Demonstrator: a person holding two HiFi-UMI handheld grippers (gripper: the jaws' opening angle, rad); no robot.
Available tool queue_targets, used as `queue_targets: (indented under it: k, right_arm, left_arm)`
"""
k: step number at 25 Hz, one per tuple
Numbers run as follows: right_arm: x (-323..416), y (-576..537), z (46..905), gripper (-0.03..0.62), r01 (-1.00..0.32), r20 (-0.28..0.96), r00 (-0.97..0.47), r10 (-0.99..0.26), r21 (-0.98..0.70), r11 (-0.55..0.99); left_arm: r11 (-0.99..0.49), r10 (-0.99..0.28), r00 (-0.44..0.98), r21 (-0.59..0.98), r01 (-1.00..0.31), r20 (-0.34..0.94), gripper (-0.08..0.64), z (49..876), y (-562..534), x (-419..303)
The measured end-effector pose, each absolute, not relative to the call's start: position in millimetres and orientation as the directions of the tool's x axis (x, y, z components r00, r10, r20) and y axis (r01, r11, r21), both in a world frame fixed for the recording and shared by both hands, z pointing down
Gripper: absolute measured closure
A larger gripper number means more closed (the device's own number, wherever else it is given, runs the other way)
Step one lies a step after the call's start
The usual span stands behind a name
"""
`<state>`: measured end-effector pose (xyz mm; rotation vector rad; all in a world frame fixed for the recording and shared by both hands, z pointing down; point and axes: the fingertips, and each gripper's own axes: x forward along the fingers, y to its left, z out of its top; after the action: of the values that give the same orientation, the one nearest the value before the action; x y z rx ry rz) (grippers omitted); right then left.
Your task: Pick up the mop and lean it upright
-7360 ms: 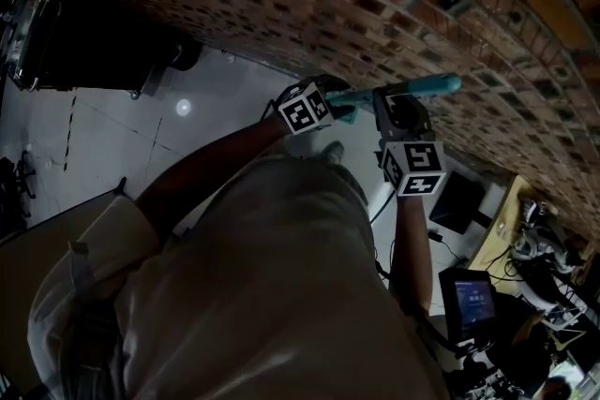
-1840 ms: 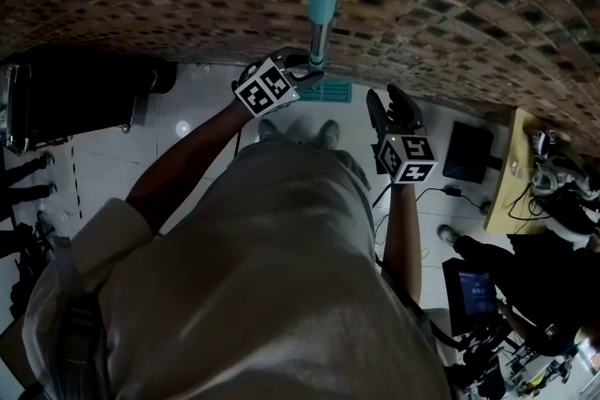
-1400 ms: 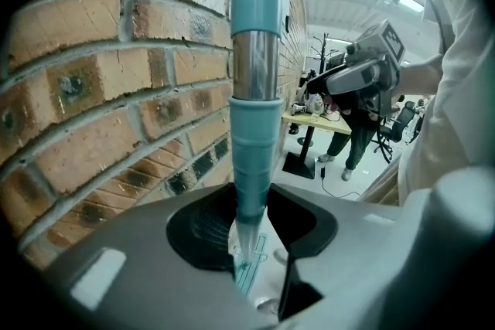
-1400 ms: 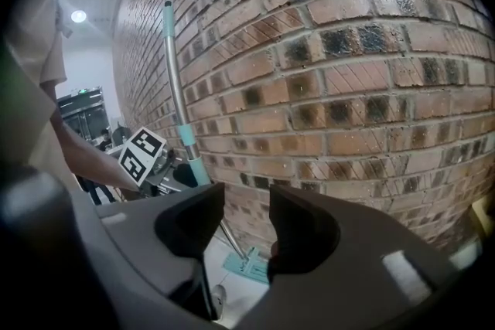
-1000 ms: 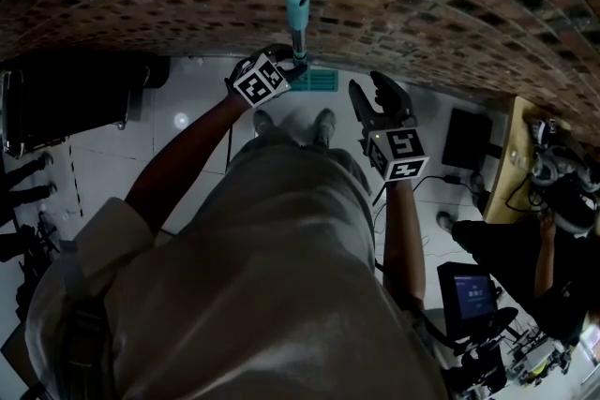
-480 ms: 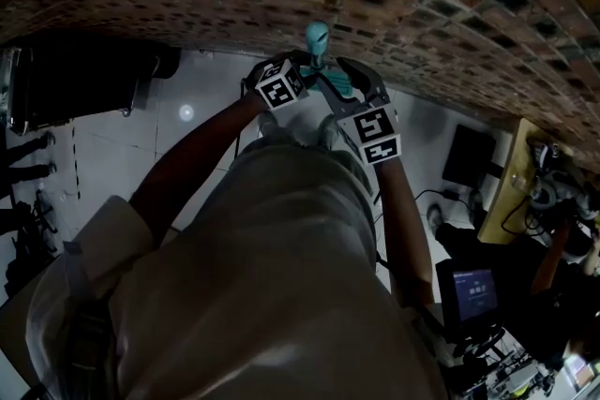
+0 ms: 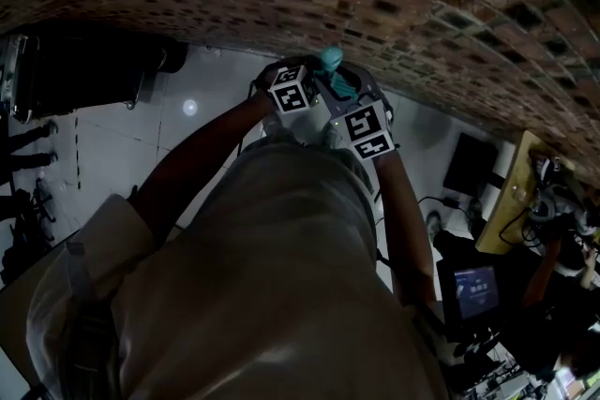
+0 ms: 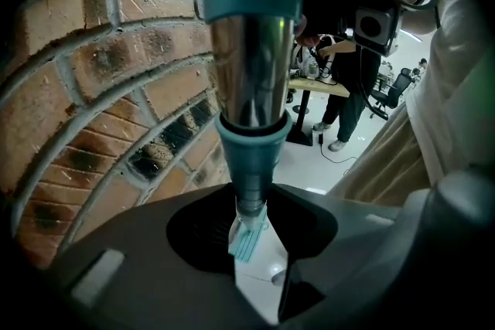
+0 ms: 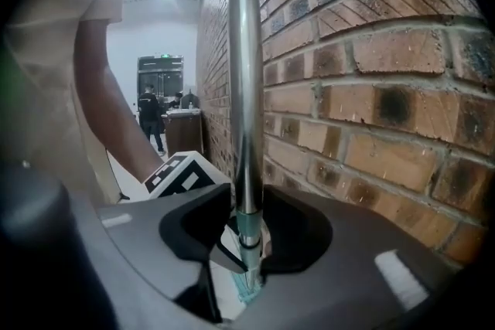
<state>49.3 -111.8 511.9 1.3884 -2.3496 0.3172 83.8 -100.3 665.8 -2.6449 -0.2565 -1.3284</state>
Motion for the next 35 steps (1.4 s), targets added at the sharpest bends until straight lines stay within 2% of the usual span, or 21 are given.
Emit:
queue_targets:
  k: [2, 9, 14, 23, 35]
  right_arm:
    - [50.7, -112.9, 513.5, 0.482, -0.880, 0.437, -0.418, -0.796, 0.022, 0.474]
    - [56.5, -115.3, 515.2, 0.488, -0.895, 0.425, -0.404, -0.810, 0.000, 0.446]
    - [56.7, -114.8, 517.0, 0.489, -0.903, 0.418, -0.398, -0.817, -0.020, 0.430]
    - [55.1, -108.0, 536.3, 0.489, -0.897, 0.444, -0.412, -0.796, -0.045, 0.440]
    - [59.5, -104.8, 555.2, 0.489, -0.898, 0.467, -0.411, -0.783, -0.059, 0.437]
  left_arm:
    - [-0.969, 0.080, 0.584, -0.073, 0.234, 0.807, 0.413, 667.0, -99.4, 83.8]
    - [-0.975, 0.084, 0.616, -0.063, 0.212, 0.783, 0.408, 670.3, -102.6, 84.0]
    - [-0.985, 0.065, 0.619, -0.048, 0.164, 0.783, 0.342, 678.6, -109.8, 68.7]
    - [-1.000, -0.001, 0.640, -0.017, 0.019, 0.768, 0.356, 674.4, -125.0, 20.3]
    - [-0.964, -0.109, 0.693, 0.093, -0.248, 0.713, 0.396, 653.1, -145.0, -24.1]
